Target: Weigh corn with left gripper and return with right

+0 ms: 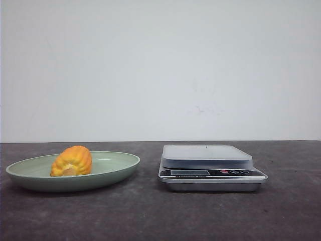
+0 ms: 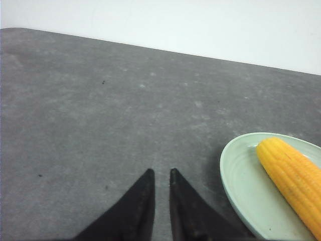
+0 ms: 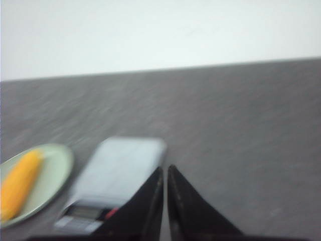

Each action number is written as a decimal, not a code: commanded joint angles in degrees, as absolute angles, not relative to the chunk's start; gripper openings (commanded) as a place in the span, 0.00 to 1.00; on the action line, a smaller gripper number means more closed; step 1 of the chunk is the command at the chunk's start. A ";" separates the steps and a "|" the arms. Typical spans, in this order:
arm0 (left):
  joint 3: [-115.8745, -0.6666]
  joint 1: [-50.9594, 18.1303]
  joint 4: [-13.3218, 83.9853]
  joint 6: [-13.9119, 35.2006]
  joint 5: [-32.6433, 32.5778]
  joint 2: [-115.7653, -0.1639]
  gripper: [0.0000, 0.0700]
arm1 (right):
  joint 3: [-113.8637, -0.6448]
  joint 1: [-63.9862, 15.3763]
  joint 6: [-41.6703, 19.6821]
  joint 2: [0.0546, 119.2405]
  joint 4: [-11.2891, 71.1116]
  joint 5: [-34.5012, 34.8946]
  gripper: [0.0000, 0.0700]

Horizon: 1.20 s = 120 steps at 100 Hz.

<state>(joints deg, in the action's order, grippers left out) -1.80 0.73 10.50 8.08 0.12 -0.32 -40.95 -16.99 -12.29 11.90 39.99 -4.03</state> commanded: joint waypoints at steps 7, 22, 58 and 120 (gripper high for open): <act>-0.84 0.84 10.74 7.29 0.23 -0.27 0.01 | -31.48 -10.41 -6.35 8.16 28.40 -4.16 0.01; -0.82 0.84 10.76 7.29 0.23 -0.27 0.01 | -16.86 -4.75 -5.87 2.50 16.36 -3.88 0.01; -0.84 0.84 10.74 7.29 0.23 -0.27 0.01 | -0.58 -2.74 -7.05 0.23 9.48 -2.90 0.01; -0.84 0.84 10.76 7.29 0.23 -0.27 0.01 | -0.58 -2.74 -7.01 0.23 9.02 -3.01 0.01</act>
